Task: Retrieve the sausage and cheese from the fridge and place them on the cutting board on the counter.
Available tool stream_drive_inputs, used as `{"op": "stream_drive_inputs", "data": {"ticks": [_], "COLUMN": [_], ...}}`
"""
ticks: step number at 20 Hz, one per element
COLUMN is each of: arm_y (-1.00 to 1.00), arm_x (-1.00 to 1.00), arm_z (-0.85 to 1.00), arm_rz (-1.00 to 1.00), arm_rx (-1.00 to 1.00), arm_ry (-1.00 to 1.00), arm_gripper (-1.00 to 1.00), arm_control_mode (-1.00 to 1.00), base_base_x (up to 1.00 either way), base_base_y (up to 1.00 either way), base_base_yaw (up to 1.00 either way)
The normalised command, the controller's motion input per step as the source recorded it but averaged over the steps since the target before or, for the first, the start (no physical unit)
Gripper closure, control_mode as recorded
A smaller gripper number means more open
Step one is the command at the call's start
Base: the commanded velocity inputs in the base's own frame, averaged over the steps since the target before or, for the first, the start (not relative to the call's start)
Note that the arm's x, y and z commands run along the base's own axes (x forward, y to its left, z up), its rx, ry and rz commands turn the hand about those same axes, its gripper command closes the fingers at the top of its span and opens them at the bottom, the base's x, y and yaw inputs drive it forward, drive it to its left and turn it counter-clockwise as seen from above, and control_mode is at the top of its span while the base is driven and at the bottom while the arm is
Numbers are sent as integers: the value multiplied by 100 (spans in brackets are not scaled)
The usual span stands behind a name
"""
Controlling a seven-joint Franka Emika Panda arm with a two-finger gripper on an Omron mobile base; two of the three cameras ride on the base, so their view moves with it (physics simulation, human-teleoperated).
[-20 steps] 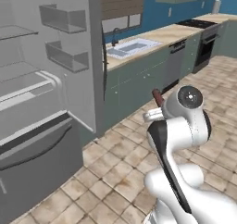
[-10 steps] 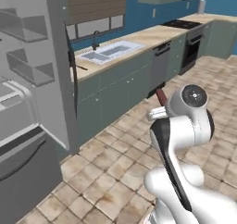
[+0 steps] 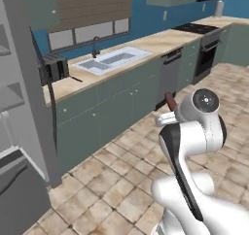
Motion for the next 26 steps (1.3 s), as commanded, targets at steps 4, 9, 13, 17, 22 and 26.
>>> {"op": "stream_drive_inputs", "data": {"ticks": [4, 9, 13, 17, 22, 26], "arm_y": [0, 0, 0, 0, 0, 0], "arm_x": [0, 0, 0, 0, 0, 0], "arm_z": [0, 0, 0, 0, 0, 0], "arm_rz": [0, 0, 0, 0, 0, 0], "arm_rx": [0, 0, 0, 0, 0, 0], "arm_ry": [0, 0, 0, 0, 0, 0], "arm_gripper": [100, 100, 100, 100, 100, 100], "arm_control_mode": [100, 100, 100, 100, 100, 100], "base_base_x": [73, 73, 73, 73, 66, 48], "base_base_y": [-19, -14, -14, -8, 0, 0], "base_base_yaw": [22, 23, 22, 18, 26, 49]}}
